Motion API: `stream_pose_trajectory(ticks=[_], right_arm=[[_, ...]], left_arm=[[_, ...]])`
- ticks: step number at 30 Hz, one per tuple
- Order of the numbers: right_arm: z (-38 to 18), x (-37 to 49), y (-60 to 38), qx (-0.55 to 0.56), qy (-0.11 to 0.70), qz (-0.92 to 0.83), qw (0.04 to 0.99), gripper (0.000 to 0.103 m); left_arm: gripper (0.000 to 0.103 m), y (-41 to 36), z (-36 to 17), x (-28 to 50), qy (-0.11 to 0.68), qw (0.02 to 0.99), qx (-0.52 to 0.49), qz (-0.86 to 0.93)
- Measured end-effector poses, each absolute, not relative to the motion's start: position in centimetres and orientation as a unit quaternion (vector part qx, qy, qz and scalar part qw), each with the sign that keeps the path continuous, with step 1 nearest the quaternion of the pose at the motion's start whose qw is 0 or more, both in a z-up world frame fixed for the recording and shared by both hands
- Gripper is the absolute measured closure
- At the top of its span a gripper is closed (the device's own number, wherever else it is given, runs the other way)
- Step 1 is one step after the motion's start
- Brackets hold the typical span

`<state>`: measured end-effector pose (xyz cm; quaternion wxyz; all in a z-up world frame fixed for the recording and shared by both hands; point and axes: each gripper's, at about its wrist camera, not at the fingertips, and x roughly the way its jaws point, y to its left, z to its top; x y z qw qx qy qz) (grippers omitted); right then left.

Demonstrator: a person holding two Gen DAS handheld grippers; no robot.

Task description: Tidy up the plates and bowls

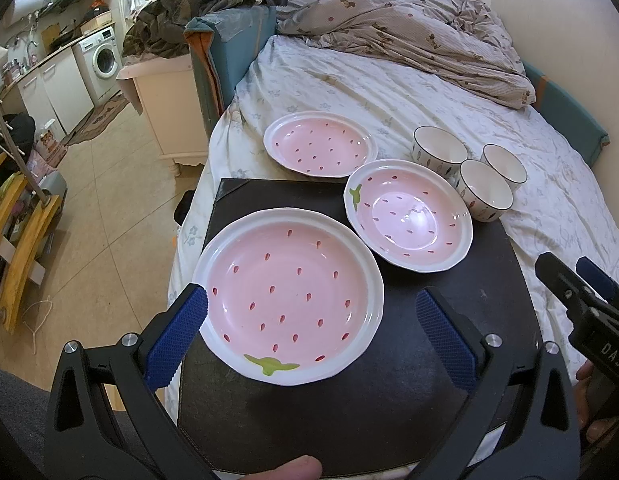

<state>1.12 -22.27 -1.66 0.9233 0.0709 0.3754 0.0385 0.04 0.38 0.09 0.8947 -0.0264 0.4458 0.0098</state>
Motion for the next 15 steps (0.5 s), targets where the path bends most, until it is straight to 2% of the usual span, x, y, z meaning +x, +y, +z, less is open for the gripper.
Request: stream_pose_trajectory(ticks=[15], right_arm=[[-1.66, 1.12, -22.29, 0.071, 0.376, 0.038, 0.923, 0.0]], left_arm=[[0.0, 0.49, 0.0, 0.07, 0.446, 0.894, -0.028, 0.01]])
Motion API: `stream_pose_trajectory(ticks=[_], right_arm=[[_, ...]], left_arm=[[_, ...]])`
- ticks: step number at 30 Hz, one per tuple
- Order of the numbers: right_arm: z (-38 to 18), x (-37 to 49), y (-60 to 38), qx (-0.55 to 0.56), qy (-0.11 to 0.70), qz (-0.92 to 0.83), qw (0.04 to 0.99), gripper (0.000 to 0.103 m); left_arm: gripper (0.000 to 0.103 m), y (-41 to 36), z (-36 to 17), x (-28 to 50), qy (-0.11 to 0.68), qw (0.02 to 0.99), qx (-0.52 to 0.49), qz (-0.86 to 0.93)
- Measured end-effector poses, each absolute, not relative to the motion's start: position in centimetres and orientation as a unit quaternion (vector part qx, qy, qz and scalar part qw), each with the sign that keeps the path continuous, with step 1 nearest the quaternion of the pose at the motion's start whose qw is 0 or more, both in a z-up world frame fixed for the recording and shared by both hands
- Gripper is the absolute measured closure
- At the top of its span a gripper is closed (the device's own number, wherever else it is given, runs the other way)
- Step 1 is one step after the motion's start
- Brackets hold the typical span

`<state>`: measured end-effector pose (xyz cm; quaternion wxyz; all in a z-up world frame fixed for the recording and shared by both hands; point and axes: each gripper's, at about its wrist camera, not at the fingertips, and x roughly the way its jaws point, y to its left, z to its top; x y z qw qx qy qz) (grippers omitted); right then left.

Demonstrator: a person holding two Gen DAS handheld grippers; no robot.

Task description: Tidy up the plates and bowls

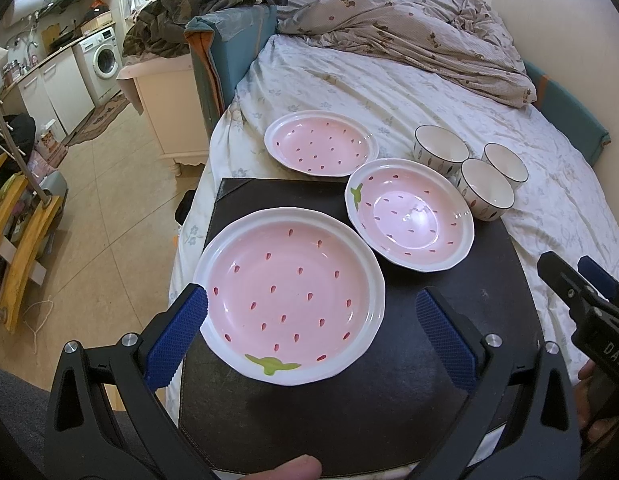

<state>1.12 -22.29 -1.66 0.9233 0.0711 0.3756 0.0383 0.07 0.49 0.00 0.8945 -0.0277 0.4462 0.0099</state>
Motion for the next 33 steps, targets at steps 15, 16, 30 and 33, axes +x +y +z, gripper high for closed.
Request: stream_pose_trajectory(ticks=[15, 16, 30, 33], right_arm=[[-1.6, 1.2, -22.3, 0.071, 0.381, 0.04, 0.921, 0.0], [-1.5, 1.3, -22.4, 0.074, 0.384, 0.042, 0.92, 0.0], [-8.6, 10.0, -28.2, 0.208, 0.549, 0.018, 0.81, 0.0], [-10.7, 11.7, -29.7, 0.25, 0.573, 0.013, 0.781, 0.001]], left_arm=[[0.0, 0.7, -0.3, 1.7, 0.471, 0.882, -0.024, 0.011], [0.0, 0.6, -0.4, 2.5, 0.48, 0.877, -0.017, 0.013], [0.001, -1.0, -4.7, 13.9, 0.612, 0.79, -0.039, -0.026], [0.014, -0.8, -5.8, 16.0, 0.621, 0.78, -0.067, -0.031]])
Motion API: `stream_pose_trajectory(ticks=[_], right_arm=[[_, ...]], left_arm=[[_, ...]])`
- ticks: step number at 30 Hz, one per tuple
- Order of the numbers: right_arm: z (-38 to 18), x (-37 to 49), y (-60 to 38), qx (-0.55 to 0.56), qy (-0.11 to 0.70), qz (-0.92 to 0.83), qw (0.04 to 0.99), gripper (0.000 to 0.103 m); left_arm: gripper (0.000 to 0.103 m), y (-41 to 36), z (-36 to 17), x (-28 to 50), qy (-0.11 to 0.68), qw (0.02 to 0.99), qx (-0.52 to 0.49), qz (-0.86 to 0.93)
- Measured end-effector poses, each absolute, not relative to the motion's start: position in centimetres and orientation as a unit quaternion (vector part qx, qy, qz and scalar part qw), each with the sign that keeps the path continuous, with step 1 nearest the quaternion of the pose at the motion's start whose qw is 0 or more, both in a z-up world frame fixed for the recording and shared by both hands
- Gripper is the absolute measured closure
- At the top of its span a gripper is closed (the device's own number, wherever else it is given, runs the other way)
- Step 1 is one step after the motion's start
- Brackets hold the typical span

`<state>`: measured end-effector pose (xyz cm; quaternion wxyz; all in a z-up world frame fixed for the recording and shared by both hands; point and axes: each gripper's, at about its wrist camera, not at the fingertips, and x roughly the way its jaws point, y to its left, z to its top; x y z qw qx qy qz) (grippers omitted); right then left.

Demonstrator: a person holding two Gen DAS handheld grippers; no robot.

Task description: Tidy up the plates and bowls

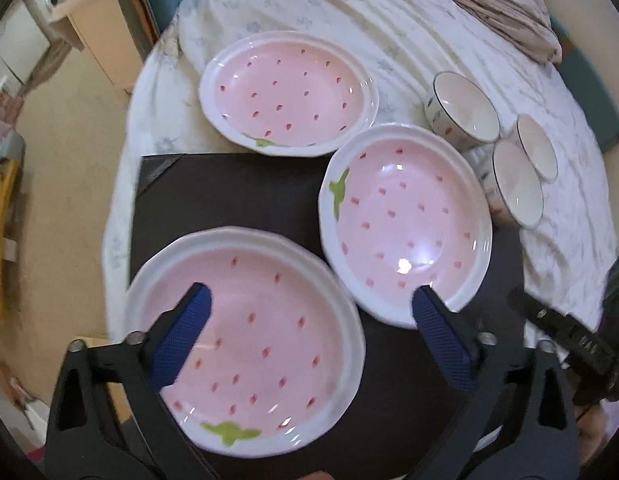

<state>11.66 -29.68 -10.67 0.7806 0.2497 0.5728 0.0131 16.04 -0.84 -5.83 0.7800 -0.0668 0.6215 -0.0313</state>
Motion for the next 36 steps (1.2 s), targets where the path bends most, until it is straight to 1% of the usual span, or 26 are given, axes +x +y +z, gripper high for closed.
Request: stream_pose_trajectory(ticks=[2, 3, 4, 7, 8, 9, 11, 13, 14, 16, 18, 19, 20, 22, 24, 26, 28, 32, 36], right_arm=[[-12.0, 12.7, -30.3, 0.282, 0.591, 0.028, 0.755, 0.01], [-12.7, 13.1, -30.6, 0.301, 0.597, 0.039, 0.742, 0.02], [-13.2, 13.5, -30.8, 0.311, 0.602, 0.044, 0.734, 0.026], [-13.8, 14.5, -30.8, 0.325, 0.602, 0.063, 0.727, 0.035], [-13.9, 14.9, -30.7, 0.326, 0.6, 0.069, 0.727, 0.036], [-13.8, 15.2, -30.5, 0.329, 0.597, 0.077, 0.728, 0.04], [-13.9, 15.9, -30.3, 0.332, 0.593, 0.091, 0.727, 0.046], [-14.1, 16.6, -30.0, 0.333, 0.595, 0.1, 0.724, 0.054], [-14.3, 16.9, -30.0, 0.333, 0.597, 0.101, 0.723, 0.056], [-14.6, 17.3, -30.1, 0.336, 0.597, 0.101, 0.721, 0.061], [-14.9, 17.5, -30.0, 0.34, 0.598, 0.102, 0.719, 0.064], [-15.0, 17.6, -30.1, 0.341, 0.598, 0.102, 0.718, 0.067], [-15.2, 17.7, -30.1, 0.343, 0.599, 0.102, 0.717, 0.068], [-15.4, 17.9, -30.0, 0.344, 0.6, 0.099, 0.716, 0.07], [-15.4, 18.0, -30.0, 0.343, 0.6, 0.098, 0.716, 0.071], [-15.5, 18.0, -30.0, 0.338, 0.599, 0.099, 0.719, 0.072], [-15.6, 18.1, -30.0, 0.335, 0.598, 0.099, 0.721, 0.072], [-15.9, 18.3, -30.0, 0.339, 0.599, 0.101, 0.718, 0.073], [-16.8, 18.5, -29.5, 0.335, 0.609, 0.106, 0.711, 0.076]], left_arm=[[0.022, -0.9, -6.9, 17.5, 0.632, 0.77, -0.079, -0.036], [0.023, -1.0, -7.3, 18.2, 0.635, 0.766, -0.088, -0.037], [0.023, -1.0, -7.7, 18.8, 0.639, 0.761, -0.101, -0.043], [0.024, -1.4, -8.7, 20.3, 0.642, 0.758, -0.105, -0.049], [0.027, -1.4, -9.0, 20.7, 0.644, 0.757, -0.104, -0.05], [0.034, -1.4, -9.4, 21.2, 0.647, 0.754, -0.105, -0.051], [0.04, -1.1, -10.3, 22.0, 0.653, 0.746, -0.121, -0.055], [0.04, -0.9, -11.0, 22.7, 0.654, 0.743, -0.13, -0.064], [0.041, -0.9, -11.4, 23.1, 0.657, 0.741, -0.125, -0.063], [0.051, -0.7, -12.0, 23.6, 0.661, 0.737, -0.13, -0.065], [0.06, -0.7, -12.5, 23.9, 0.663, 0.733, -0.134, -0.07], [0.063, -0.7, -12.5, 23.9, 0.661, 0.735, -0.134, -0.072], [0.066, -0.8, -12.6, 24.0, 0.659, 0.737, -0.131, -0.074], [0.068, -0.9, -12.9, 24.1, 0.662, 0.735, -0.128, -0.074], [0.073, -1.1, -13.4, 24.3, 0.666, 0.731, -0.129, -0.079], [0.075, -1.0, -13.8, 24.3, 0.67, 0.728, -0.126, -0.075], [0.081, -1.0, -14.3, 24.3, 0.677, 0.722, -0.123, -0.072], [0.085, -1.9, -14.3, 24.0, 0.67, 0.731, -0.105, -0.082], [0.084, -2.1, -14.3, 24.0, 0.669, 0.732, -0.105, -0.077]])
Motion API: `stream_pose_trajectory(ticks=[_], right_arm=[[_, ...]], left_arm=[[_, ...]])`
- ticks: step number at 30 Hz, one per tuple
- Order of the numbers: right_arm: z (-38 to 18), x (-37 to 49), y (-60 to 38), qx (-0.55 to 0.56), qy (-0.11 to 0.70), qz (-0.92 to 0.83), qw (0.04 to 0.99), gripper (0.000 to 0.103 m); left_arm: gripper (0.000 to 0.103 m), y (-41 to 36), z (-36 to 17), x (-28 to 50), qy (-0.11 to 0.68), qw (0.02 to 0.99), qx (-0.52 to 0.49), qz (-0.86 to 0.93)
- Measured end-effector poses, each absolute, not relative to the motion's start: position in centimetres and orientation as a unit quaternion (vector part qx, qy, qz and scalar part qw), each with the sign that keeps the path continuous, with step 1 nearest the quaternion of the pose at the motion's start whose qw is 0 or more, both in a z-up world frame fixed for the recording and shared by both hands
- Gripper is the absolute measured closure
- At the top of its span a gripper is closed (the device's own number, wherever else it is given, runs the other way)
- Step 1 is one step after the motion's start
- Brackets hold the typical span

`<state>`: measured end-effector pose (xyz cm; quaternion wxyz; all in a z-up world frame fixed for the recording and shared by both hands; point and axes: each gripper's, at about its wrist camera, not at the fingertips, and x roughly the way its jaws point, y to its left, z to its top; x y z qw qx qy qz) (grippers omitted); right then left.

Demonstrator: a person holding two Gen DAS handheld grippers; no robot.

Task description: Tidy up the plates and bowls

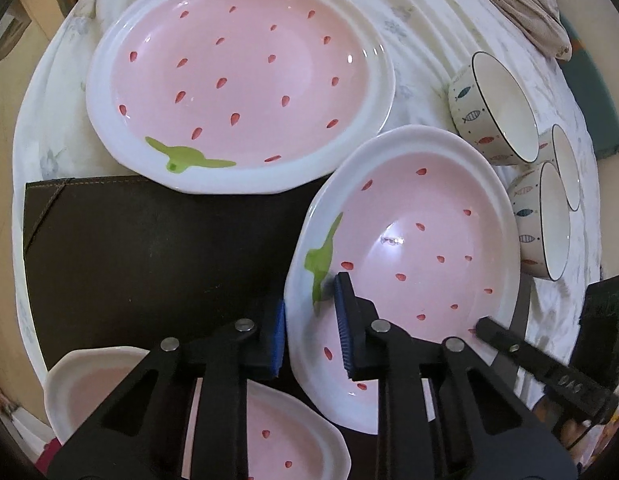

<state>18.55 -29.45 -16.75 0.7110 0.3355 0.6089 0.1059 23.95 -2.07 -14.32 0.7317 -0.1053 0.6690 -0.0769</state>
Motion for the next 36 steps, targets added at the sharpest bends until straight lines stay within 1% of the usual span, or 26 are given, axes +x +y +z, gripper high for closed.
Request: stream_pose_trajectory(ticks=[4, 9, 11, 12, 13, 19, 22, 24, 31, 36], right_arm=[[-17.5, 18.7, -28.4, 0.318, 0.618, 0.112, 0.711, 0.077], [-17.6, 18.8, -28.6, 0.328, 0.615, 0.109, 0.708, 0.077], [-17.3, 18.7, -28.4, 0.308, 0.613, 0.106, 0.719, 0.082], [-17.2, 18.6, -28.2, 0.298, 0.613, 0.103, 0.724, 0.086], [-17.1, 18.6, -28.2, 0.291, 0.613, 0.1, 0.727, 0.087], [-15.3, 18.3, -28.6, 0.3, 0.581, 0.105, 0.75, 0.087], [-14.6, 18.4, -28.2, 0.287, 0.576, 0.11, 0.758, 0.087], [-14.6, 18.3, -28.3, 0.291, 0.575, 0.108, 0.757, 0.087], [-14.1, 17.8, -27.6, 0.291, 0.57, 0.106, 0.761, 0.087], [-13.0, 17.3, -27.4, 0.295, 0.558, 0.114, 0.768, 0.087]], left_arm=[[0.084, -2.0, -14.4, 23.8, 0.668, 0.733, -0.108, -0.077], [0.084, -2.2, -14.1, 23.5, 0.661, 0.741, -0.096, -0.071], [0.085, -3.0, -13.6, 23.1, 0.651, 0.753, -0.069, -0.06], [0.085, -3.3, -13.4, 23.0, 0.649, 0.756, -0.062, -0.059], [0.085, -3.3, -13.3, 23.0, 0.648, 0.757, -0.061, -0.059], [0.085, -3.0, -11.9, 23.0, 0.632, 0.769, -0.069, -0.062], [0.085, -2.9, -11.3, 22.8, 0.63, 0.77, -0.077, -0.064], [0.088, -2.3, -11.0, 22.0, 0.63, 0.77, -0.075, -0.063], [0.088, -1.9, -10.0, 20.1, 0.621, 0.779, -0.063, -0.062], [0.088, -1.0, -8.4, 18.3, 0.608, 0.787, -0.073, -0.071]])
